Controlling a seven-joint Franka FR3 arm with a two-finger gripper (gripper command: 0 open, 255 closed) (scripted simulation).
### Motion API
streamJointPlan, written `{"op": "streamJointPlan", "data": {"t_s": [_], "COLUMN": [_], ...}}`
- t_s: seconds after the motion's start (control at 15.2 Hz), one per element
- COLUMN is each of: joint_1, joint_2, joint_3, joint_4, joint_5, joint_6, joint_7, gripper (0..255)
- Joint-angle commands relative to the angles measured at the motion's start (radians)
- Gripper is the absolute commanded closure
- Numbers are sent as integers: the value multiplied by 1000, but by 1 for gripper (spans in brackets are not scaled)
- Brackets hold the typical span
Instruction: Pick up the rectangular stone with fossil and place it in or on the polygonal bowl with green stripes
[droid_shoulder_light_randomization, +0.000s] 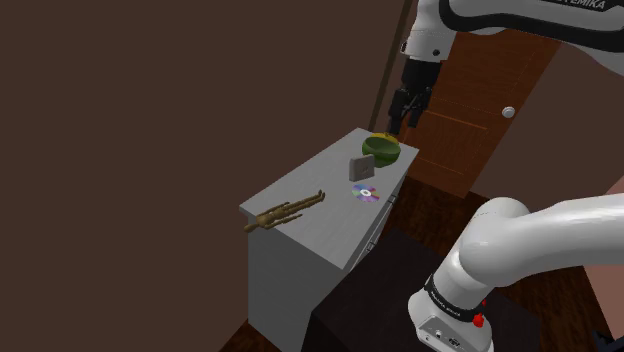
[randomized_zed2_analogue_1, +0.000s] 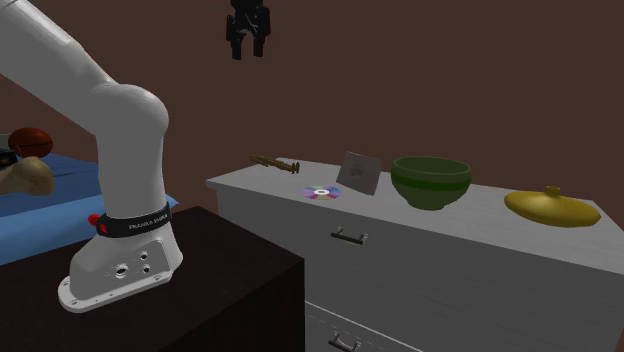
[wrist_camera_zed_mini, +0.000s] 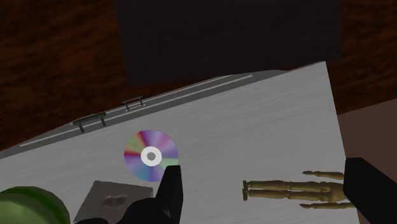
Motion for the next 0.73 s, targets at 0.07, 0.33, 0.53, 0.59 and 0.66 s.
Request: {"op": "streamJointPlan", "data": {"t_s": [0.07,0.33,0.53,0.59,0.66], "joint_1": [8,43,72,82,94], "joint_2": [2,35,86,107,131], "joint_3": [-31,-156,-249,-280,-311], "joint_4": [-14,-50,-56,-54,-50], "joint_5": [-18,-91,-138,-151,-162], "joint_6": [13,74,126,145,164], "joint_7": [-61,-303,-484,-544,-603], "gripper": [0,0,0,0,0]}}
